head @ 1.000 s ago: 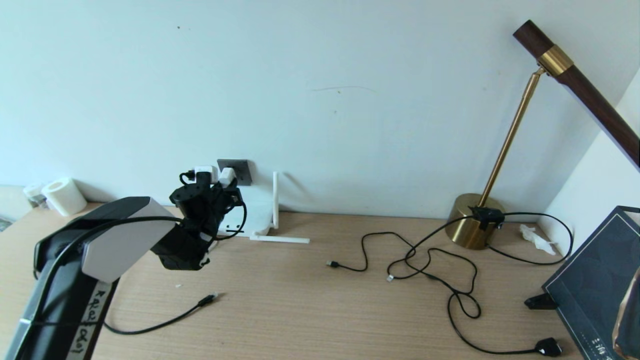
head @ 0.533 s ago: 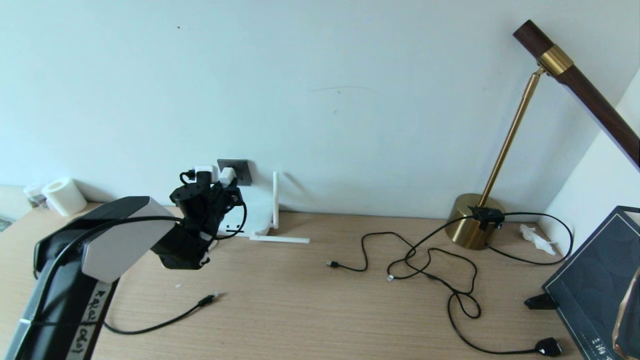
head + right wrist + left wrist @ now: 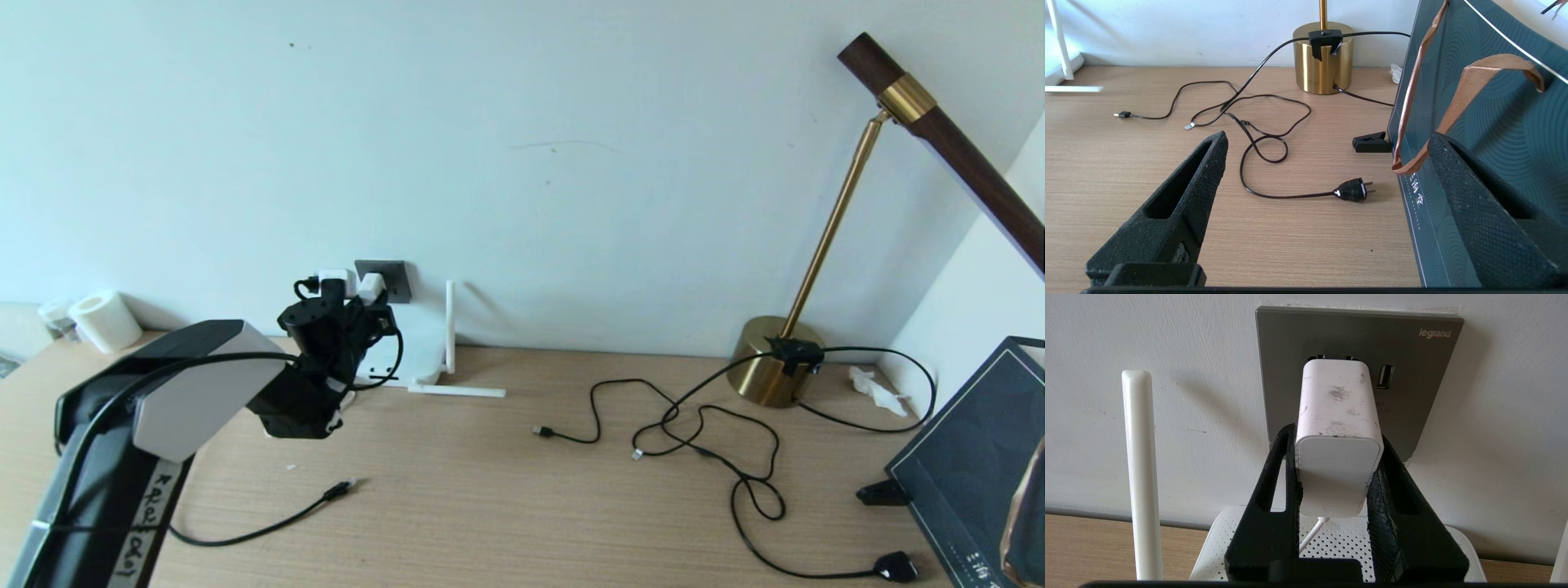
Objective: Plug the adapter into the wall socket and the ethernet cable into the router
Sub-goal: Pick up cable
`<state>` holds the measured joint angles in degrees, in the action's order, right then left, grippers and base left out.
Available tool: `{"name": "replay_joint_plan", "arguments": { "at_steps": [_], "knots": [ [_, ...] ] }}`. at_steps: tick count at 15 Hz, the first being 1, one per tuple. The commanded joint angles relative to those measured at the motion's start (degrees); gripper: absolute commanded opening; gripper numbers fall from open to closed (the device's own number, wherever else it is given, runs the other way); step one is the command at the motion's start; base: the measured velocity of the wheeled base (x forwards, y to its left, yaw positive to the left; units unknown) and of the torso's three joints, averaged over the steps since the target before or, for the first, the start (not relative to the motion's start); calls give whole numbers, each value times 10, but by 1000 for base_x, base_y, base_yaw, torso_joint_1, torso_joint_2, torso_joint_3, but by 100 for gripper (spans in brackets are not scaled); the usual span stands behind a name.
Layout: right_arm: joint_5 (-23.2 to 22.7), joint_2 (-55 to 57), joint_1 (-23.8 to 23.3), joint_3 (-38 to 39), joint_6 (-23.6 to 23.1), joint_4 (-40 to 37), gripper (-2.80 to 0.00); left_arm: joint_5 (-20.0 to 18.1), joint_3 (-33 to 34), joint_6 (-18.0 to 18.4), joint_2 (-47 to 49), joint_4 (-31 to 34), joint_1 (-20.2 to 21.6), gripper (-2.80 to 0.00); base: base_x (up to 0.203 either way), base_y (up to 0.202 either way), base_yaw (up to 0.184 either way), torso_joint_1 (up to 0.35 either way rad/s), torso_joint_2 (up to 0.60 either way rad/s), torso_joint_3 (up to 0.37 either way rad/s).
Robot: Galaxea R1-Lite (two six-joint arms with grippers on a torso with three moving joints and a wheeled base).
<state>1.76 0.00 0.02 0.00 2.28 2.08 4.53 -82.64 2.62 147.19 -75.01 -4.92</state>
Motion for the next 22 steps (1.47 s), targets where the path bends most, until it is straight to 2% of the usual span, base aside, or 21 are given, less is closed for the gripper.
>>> {"name": "replay_joint_plan", "arguments": {
  "at_steps": [1, 22],
  "knots": [
    [0, 0, 1, 7, 0, 0, 0, 0, -1, 0, -3, -1, 0, -280, 0, 0, 0, 0, 0, 0],
    [0, 0, 1, 6, 0, 0, 0, 2, -21, 1, -1, 15, 0, -280, 0, 0, 0, 0, 0, 0]
  ]
}}
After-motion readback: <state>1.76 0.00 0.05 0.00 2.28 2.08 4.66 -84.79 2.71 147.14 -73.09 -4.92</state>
